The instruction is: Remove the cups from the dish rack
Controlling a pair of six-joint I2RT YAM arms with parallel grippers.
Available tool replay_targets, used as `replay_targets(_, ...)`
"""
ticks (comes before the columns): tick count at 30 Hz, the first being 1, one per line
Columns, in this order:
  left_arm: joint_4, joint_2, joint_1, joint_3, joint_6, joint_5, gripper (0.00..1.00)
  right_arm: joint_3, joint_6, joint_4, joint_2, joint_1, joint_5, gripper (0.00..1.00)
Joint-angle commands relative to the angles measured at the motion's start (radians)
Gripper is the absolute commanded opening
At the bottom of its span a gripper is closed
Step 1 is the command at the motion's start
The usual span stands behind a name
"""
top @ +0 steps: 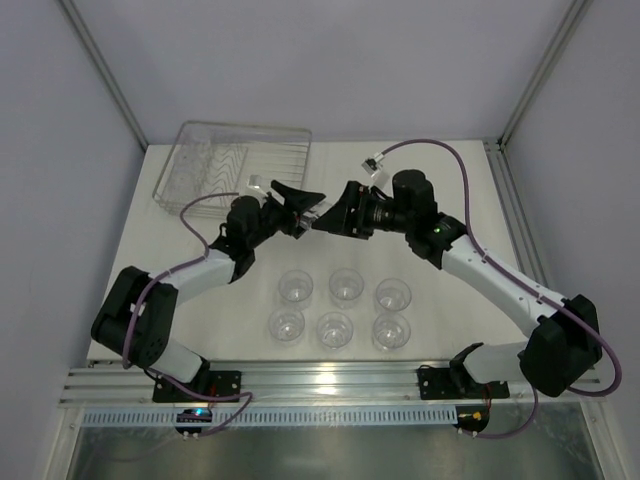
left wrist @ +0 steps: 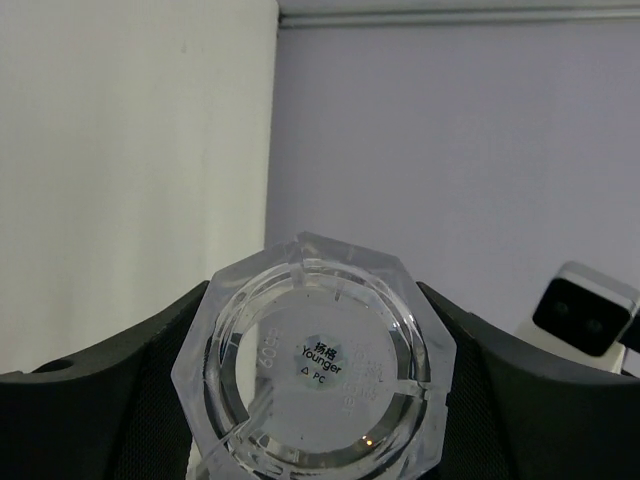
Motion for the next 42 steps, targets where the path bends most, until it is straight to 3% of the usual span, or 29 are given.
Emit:
replay_targets(1,0.2,-0.055,-0.05,-0.007,-0.141,0.037,0.0,0.01,0.027,0.117,0.021,-0.002,-0.031,0.8)
replay_targets(6,0.252,-0.055,-0.121,-0.034,-0.213,0.032,0.0,0.009,0.013,0.115,0.03,-0.002,-0.025,0.73)
replay_targets(9,0.283,-0.061,-0.131,-0.056,-0.233,0.037,0.0,0.01,-0.005,0.109,0.024,-0.002,-0.022,0.62)
replay_targets(13,0.242,-0.07,-0.133,-0.068,-0.2,0.046,0.0,0.003,-0.019,0.108,0.012,0.0,-0.017,0.27)
replay_targets(14,0.234,-0.072,-0.133,-0.073,-0.195,0.043,0.0,0.001,-0.019,0.101,0.01,0.0,-0.014,0.14)
replay_targets(15,0.232,-0.07,-0.133,-0.077,-0.192,0.04,0.01,0.001,-0.024,0.097,0.007,0.0,-0.007,0.1)
replay_targets(16,0.229,-0.069,-0.133,-0.076,-0.189,0.032,0.07,0.0,-0.031,0.092,0.0,0.0,-0.004,0.07)
replay_targets(17,0.223,-0.069,-0.133,-0.073,-0.177,0.028,0.28,-0.002,-0.034,0.088,-0.005,0.0,0.001,0.04)
replay_targets(19,0.168,-0.073,-0.132,-0.061,-0.155,-0.001,0.53,-0.002,-0.048,0.086,-0.017,0.0,0.015,0.04)
replay_targets(22,0.045,-0.084,-0.121,-0.044,-0.069,-0.038,0.74,0.001,-0.065,0.031,-0.031,0.0,0.042,0.04)
replay_targets(23,0.013,-0.089,-0.1,-0.025,-0.043,-0.047,0.85,0.003,-0.079,0.007,-0.039,0.0,0.05,0.04)
replay_targets(25,-0.088,-0.09,-0.04,-0.002,0.042,-0.048,0.98,0.016,-0.094,-0.029,-0.048,0.0,0.085,0.04)
replay_targets(33,-0.389,-0.061,0.155,0.192,0.358,-0.054,1.0,0.148,-0.243,-0.375,0.001,-0.002,0.28,0.04)
replay_targets(34,-0.427,-0.06,0.172,0.22,0.457,-0.07,1.0,0.194,-0.261,-0.421,0.019,-0.002,0.317,0.04)
replay_targets(36,-0.58,-0.054,0.177,0.321,0.641,-0.174,1.0,0.281,-0.312,-0.584,0.085,0.0,0.448,0.04)
replay_targets(39,-0.729,-0.04,0.177,0.406,0.788,-0.291,1.0,0.352,-0.352,-0.77,0.16,0.0,0.567,0.04)
replay_targets(42,-0.743,-0.018,0.18,0.462,0.949,-0.417,1.0,0.368,-0.379,-0.843,0.223,0.0,0.647,0.04)
